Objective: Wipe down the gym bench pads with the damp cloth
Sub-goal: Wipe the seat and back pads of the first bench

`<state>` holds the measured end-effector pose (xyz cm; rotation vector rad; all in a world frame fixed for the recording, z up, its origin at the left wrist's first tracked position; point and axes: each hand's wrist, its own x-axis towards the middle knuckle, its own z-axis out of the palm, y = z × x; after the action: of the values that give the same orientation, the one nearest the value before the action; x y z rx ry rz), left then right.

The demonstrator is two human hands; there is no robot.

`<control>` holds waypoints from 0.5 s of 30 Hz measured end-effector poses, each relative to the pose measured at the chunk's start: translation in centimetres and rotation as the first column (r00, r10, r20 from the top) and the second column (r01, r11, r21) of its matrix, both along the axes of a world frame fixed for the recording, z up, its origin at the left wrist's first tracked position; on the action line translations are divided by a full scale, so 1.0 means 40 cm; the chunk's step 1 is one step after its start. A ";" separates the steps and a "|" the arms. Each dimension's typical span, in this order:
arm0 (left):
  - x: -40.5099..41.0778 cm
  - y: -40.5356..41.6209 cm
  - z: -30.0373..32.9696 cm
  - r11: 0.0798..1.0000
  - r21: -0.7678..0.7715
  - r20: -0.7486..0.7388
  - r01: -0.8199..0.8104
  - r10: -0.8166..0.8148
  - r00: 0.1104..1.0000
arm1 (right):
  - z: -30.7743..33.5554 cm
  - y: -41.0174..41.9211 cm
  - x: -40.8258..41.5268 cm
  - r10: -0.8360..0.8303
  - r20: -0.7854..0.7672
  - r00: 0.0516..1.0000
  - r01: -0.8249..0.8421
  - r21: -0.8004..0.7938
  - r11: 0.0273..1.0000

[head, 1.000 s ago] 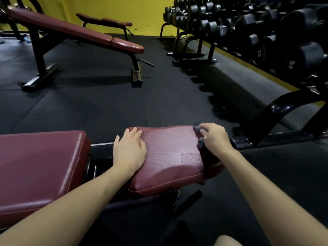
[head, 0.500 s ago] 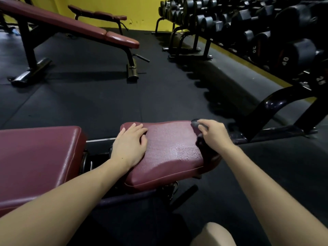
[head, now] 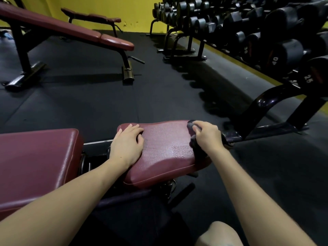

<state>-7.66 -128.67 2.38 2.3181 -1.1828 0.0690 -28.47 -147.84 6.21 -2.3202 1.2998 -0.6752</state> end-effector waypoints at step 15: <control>-0.008 0.007 0.006 0.999 0.047 0.005 0.015 -0.016 1.000 | -0.036 0.015 -0.133 0.035 0.106 0.994 -0.031 -0.046 0.998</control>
<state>-7.97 -128.39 2.64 2.3508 -1.2174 0.0424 -33.78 -147.24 4.79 -2.3011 1.2081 -0.8136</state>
